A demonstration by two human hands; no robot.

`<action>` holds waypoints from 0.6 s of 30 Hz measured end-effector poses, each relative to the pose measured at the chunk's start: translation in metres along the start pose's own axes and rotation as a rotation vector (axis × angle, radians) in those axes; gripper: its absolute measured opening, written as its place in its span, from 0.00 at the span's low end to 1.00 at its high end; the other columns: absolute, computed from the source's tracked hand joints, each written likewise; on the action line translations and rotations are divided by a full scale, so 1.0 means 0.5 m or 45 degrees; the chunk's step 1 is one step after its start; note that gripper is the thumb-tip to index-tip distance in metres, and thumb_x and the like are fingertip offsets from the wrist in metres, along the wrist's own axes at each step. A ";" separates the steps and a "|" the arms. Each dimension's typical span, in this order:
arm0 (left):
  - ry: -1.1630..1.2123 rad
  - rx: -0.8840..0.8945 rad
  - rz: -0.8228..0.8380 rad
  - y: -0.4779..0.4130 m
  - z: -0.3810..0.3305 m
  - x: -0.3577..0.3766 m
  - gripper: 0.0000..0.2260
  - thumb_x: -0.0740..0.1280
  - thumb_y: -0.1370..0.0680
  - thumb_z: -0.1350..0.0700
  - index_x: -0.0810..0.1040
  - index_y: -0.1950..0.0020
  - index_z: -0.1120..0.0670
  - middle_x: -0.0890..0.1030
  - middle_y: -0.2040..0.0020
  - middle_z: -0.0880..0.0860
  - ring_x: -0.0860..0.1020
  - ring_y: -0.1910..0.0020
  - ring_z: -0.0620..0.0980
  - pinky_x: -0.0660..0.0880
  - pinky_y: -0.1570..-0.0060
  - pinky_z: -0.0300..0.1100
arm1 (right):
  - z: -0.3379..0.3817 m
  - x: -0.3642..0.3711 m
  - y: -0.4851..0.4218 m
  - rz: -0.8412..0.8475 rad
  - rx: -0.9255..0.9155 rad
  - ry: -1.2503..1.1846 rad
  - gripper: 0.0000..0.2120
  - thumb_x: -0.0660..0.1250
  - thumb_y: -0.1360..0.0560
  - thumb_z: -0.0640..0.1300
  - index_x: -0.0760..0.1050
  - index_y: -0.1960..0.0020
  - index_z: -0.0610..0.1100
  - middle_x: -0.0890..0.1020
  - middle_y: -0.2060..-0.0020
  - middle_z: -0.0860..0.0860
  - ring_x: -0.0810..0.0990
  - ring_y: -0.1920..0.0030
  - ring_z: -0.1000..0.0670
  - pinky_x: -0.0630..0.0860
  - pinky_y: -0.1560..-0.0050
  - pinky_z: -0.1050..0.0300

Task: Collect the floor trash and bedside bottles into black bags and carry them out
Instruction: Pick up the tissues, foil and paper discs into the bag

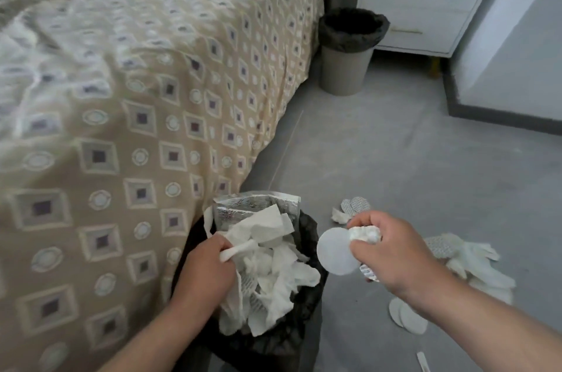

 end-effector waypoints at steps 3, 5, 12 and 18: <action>-0.139 0.063 0.122 -0.021 0.011 0.043 0.03 0.62 0.27 0.58 0.74 0.56 0.54 0.78 0.56 0.53 0.74 0.55 0.53 0.67 0.59 0.43 | -0.002 0.037 -0.014 0.027 0.048 -0.050 0.10 0.64 0.31 0.32 0.78 0.56 0.45 0.77 0.69 0.48 0.71 0.76 0.54 0.72 0.76 0.60; -0.271 0.050 0.240 -0.026 0.030 0.072 0.10 0.60 0.26 0.52 0.75 0.49 0.54 0.78 0.48 0.56 0.74 0.44 0.57 0.70 0.48 0.45 | -0.001 0.057 -0.019 0.025 0.072 -0.079 0.10 0.64 0.30 0.31 0.77 0.57 0.44 0.77 0.69 0.47 0.71 0.75 0.52 0.72 0.76 0.60; -0.251 0.144 0.116 0.041 0.022 0.006 0.37 0.45 0.36 0.34 0.66 0.30 0.46 0.58 0.24 0.54 0.58 0.27 0.54 0.58 0.30 0.47 | -0.006 0.118 -0.032 0.060 0.045 0.113 0.08 0.66 0.30 0.35 0.78 0.57 0.48 0.81 0.67 0.50 0.73 0.73 0.59 0.70 0.71 0.65; 0.039 0.262 0.009 0.049 0.034 -0.022 0.32 0.48 0.31 0.33 0.69 0.31 0.45 0.59 0.26 0.42 0.56 0.27 0.42 0.56 0.32 0.41 | 0.014 0.207 -0.067 0.332 -0.134 0.459 0.13 0.68 0.27 0.51 0.73 0.44 0.57 0.78 0.47 0.59 0.77 0.46 0.56 0.74 0.44 0.59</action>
Point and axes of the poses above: each hand's wrist, its own y-axis away from the middle knuckle, its own x-axis out of the palm, z = x × y, the point moved 5 cm from there along -y, towards the middle knuckle
